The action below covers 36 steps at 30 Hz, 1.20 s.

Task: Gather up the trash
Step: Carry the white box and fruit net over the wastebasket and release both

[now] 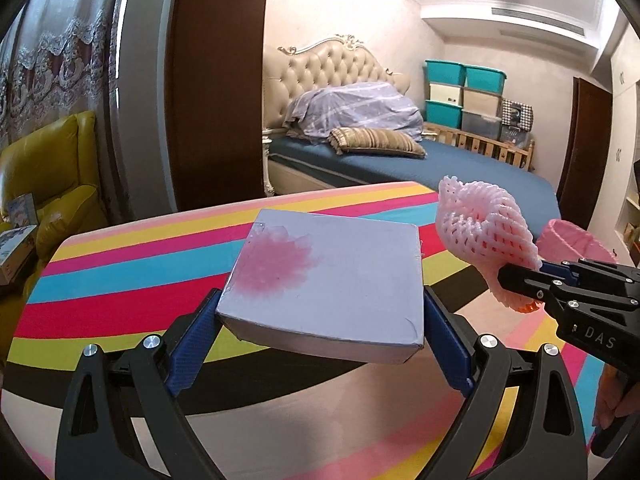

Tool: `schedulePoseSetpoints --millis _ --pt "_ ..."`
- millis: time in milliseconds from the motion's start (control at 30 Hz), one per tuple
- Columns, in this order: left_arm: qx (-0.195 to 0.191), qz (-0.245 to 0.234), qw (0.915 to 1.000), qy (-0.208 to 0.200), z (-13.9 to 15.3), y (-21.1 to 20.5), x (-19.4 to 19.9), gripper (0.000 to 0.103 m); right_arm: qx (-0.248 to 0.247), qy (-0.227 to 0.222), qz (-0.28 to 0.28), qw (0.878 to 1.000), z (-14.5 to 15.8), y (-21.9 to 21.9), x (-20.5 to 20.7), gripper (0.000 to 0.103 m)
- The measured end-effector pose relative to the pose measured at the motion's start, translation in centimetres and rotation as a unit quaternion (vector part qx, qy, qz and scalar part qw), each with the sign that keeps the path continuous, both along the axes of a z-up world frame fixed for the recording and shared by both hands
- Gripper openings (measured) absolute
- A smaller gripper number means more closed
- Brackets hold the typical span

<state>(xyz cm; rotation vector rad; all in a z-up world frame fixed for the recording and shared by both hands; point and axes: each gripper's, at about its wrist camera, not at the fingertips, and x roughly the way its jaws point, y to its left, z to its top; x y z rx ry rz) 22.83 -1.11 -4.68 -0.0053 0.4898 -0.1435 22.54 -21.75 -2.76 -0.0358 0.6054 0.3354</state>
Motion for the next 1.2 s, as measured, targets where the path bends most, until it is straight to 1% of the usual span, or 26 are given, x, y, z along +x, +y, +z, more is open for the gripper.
schedulePoseSetpoints --millis 300,700,933,1200 --pt "0.008 -0.040 0.9991 -0.014 0.8 -3.4 -0.3 0.089 0.010 -0.014 -0.036 0.999 0.8 -3.6 -1.7 0.020" --pt "0.026 -0.104 0.9941 -0.018 1.1 -8.9 0.6 0.089 0.030 -0.023 -0.106 0.994 0.7 -10.6 -3.8 0.020" --pt "0.032 -0.146 0.9886 -0.019 1.1 -12.2 1.3 0.089 0.038 -0.031 -0.149 0.988 0.9 -14.5 -4.4 0.020" --pt "0.030 -0.216 0.9759 -0.014 1.3 -17.9 2.6 0.089 0.049 -0.042 -0.212 0.975 1.1 -20.4 -5.9 0.020"
